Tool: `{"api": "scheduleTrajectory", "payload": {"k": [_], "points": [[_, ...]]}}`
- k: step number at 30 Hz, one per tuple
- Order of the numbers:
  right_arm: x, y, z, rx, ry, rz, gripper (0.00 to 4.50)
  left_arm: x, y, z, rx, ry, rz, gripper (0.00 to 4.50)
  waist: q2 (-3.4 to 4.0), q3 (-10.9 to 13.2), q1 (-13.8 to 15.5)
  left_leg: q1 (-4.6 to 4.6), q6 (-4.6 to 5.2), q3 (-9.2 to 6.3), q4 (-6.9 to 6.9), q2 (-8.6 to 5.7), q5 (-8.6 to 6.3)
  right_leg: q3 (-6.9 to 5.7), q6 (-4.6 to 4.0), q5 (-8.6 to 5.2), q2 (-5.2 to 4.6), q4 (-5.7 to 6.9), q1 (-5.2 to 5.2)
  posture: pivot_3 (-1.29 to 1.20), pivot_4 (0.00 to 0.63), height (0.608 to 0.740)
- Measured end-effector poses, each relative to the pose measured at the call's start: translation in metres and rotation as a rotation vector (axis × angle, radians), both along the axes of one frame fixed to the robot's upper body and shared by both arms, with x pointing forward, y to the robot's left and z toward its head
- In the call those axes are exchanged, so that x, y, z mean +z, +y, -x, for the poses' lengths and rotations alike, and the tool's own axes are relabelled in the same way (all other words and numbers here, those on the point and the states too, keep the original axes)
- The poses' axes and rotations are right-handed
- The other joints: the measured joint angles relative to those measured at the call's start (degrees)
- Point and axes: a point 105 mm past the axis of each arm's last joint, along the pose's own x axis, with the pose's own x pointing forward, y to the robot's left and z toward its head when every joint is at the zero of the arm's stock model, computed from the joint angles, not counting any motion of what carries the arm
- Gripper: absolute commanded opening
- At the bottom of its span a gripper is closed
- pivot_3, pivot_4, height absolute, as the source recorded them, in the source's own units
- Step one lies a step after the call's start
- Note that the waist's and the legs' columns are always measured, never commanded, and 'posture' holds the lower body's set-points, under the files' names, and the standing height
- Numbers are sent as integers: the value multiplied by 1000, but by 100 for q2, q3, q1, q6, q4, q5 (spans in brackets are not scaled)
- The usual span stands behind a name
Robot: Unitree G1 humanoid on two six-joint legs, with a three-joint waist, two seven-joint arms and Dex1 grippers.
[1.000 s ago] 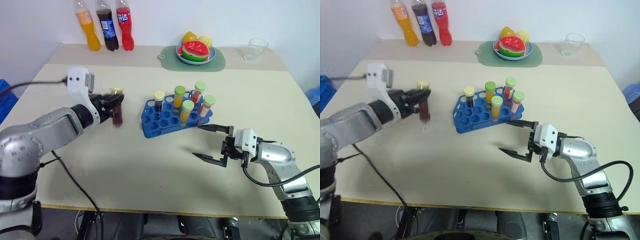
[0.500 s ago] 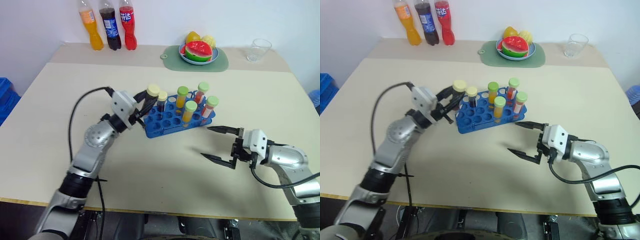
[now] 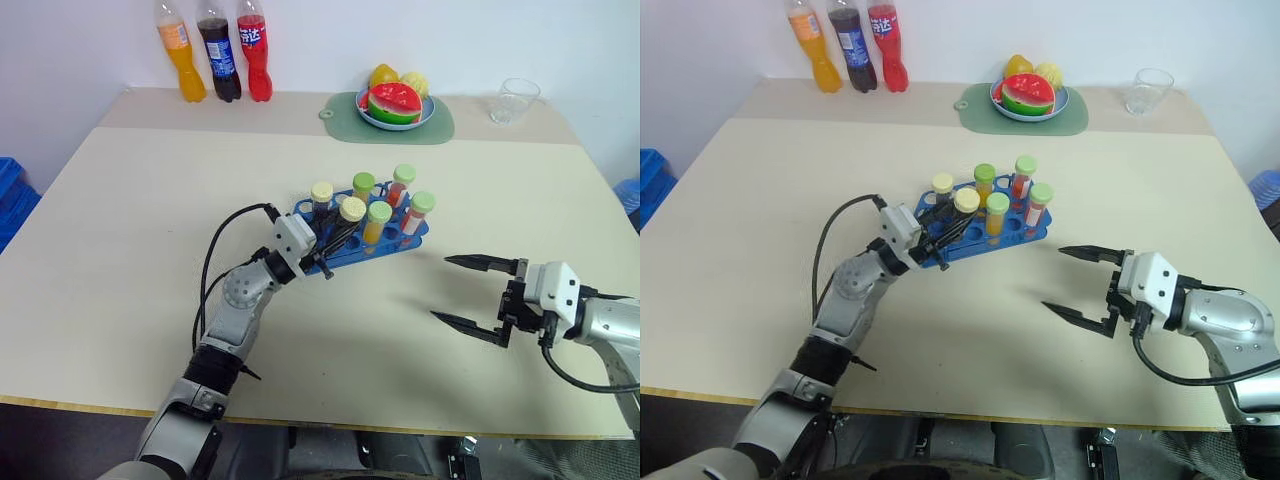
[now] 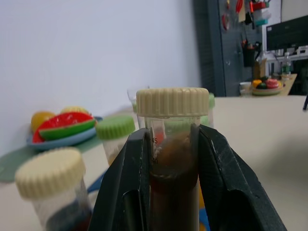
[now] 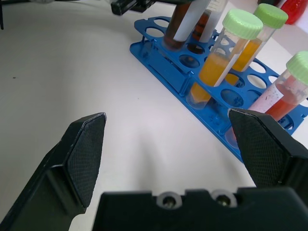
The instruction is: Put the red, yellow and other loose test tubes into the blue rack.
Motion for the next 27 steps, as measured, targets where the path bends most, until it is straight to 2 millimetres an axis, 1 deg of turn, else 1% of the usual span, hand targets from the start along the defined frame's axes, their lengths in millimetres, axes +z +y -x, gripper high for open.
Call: {"api": "scheduleTrajectory", "payload": {"k": [3,5,6,9,11,13,17,18,19,22,23,25,27], "points": [[0,0,0,-3,0,-1,4500,-3,1,-1,5,5,0,812,0,0,1,0,0,0,1,0,0,0,3,2,-1,0,0,0,150,740],[0,0,0,-8,-1,-4,4500,-8,4,-3,1,34,1,1878,0,-1,0,1,0,0,1,0,0,0,3,2,0,1,0,0,150,740],[0,0,-1,-9,-1,-5,4500,-10,5,-4,-4,48,-3,2166,0,-1,-1,1,0,-1,1,0,0,0,3,2,0,1,0,0,150,740],[0,2,-2,-18,-6,-26,4500,-19,9,-4,-2,91,-12,3587,-1,-1,-20,1,1,0,0,2,0,0,3,2,2,2,-1,0,150,740],[-1,5,-4,-24,-12,-53,4500,-18,12,-6,21,95,-19,3587,0,-1,-14,1,1,-1,1,3,0,0,3,2,3,3,-2,0,150,740],[-1,7,-7,-43,-12,-80,4500,-14,17,-4,21,105,-23,3587,0,-1,-17,1,0,-2,0,5,0,0,3,2,2,4,-2,0,150,740],[-3,9,-17,-132,-12,-175,4500,-5,42,2,47,135,-16,3587,3,-2,-22,1,0,-13,-2,12,0,1,2,1,1,15,-9,0,150,740],[-4,9,-19,-154,-13,-193,4500,-3,52,5,57,142,-9,3587,3,-3,-29,2,0,-13,-3,12,0,2,2,1,1,16,-10,0,150,740],[-8,8,-19,-182,-8,-207,4500,-4,67,12,66,152,-14,3587,6,-5,-45,5,0,-12,-7,14,-1,3,1,1,0,18,-11,0,150,740],[-23,-2,-15,-254,32,-206,4500,-20,107,31,102,220,-79,3587,9,-6,-60,5,1,-11,-14,16,-1,5,-1,-1,0,17,-16,0,150,740],[-29,-8,-13,-291,44,-204,4500,-27,121,39,121,248,-112,3587,10,-6,-60,5,1,-9,-14,16,-1,5,-2,-1,-2,17,-15,0,150,740],[-38,-23,-9,-367,55,-208,4500,-35,141,56,145,299,-149,3587,10,-5,-49,3,1,-7,-13,24,-2,6,-13,-7,-6,14,-12,0,150,740],[-45,-36,-5,-439,67,-209,4500,-35,156,68,165,331,-159,3587,11,-6,-19,3,2,-6,-11,23,-2,6,-22,-13,-9,8,-9,0,150,740]]}}
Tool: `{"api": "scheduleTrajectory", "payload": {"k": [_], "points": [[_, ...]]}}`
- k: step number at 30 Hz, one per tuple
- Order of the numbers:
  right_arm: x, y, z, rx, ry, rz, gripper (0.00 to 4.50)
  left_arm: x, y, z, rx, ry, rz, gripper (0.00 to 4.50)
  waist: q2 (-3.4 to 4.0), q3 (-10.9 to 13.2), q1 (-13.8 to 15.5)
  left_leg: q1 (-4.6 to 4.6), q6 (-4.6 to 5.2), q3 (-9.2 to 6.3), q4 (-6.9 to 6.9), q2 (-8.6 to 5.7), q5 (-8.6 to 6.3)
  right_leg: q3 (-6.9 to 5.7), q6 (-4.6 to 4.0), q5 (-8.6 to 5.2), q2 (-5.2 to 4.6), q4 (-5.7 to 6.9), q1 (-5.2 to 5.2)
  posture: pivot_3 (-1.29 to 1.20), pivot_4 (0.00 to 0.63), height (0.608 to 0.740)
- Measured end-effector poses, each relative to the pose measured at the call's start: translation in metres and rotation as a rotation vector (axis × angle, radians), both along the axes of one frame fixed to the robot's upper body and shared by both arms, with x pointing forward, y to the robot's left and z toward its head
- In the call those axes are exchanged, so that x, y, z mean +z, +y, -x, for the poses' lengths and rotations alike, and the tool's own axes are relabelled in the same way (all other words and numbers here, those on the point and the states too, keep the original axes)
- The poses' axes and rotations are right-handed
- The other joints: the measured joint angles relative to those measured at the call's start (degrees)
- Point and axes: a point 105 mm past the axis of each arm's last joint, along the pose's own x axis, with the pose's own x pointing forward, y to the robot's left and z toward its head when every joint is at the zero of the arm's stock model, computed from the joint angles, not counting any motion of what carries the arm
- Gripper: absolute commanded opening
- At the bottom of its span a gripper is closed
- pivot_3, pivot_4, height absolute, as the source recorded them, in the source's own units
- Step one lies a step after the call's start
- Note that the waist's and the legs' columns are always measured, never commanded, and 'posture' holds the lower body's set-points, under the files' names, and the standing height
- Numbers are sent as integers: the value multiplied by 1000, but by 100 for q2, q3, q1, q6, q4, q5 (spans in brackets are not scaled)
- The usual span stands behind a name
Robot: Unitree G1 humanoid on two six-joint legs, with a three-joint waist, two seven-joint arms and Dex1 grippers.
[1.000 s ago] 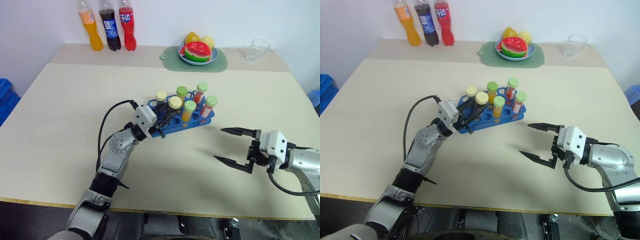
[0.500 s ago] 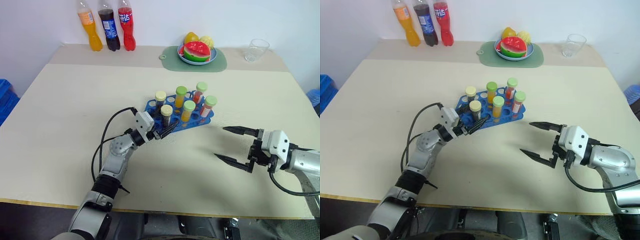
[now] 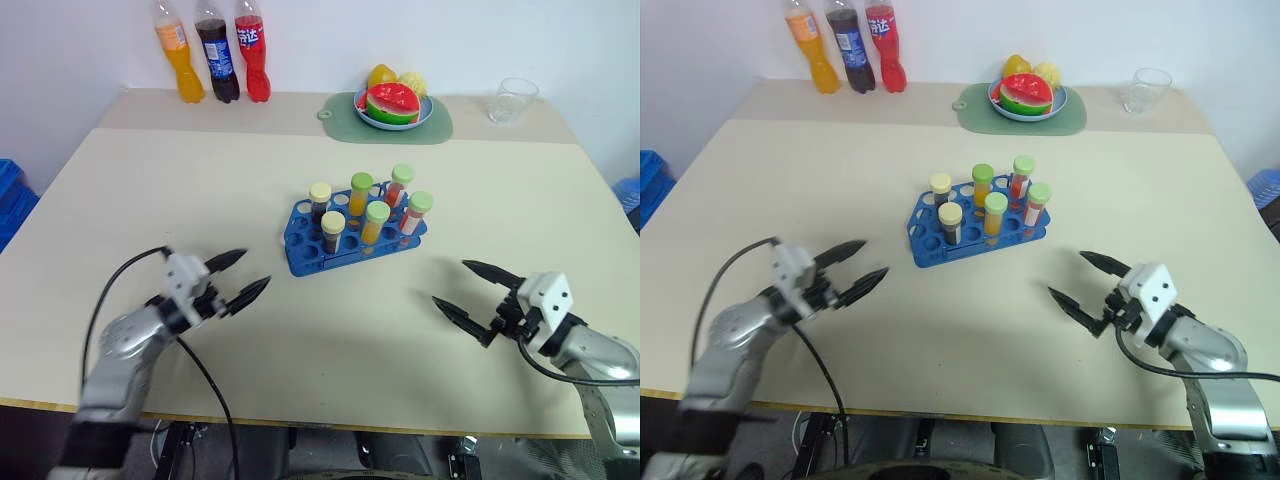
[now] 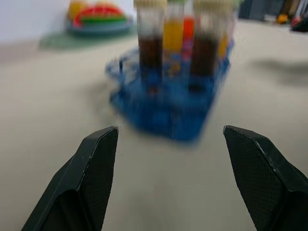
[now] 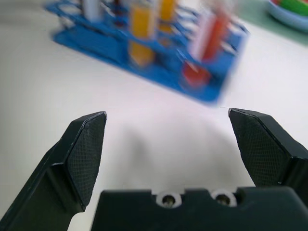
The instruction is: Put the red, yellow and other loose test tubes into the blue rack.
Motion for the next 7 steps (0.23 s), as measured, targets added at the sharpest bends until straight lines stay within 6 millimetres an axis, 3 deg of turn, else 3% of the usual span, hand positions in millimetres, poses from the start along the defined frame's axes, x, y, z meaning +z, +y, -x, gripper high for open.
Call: {"api": "scheduleTrajectory", "payload": {"k": [3,7], "points": [[-4,-14,4,-94,1,-26,4500,8,20,8,31,10,-33,3587,2,-1,9,3,0,4,7,1,0,0,-4,-2,3,0,6,0,150,740],[-5,-17,6,-122,6,-34,4500,14,20,11,19,25,-25,3587,5,-4,-16,4,0,6,10,1,0,3,-3,-2,4,-1,7,0,150,740]]}}
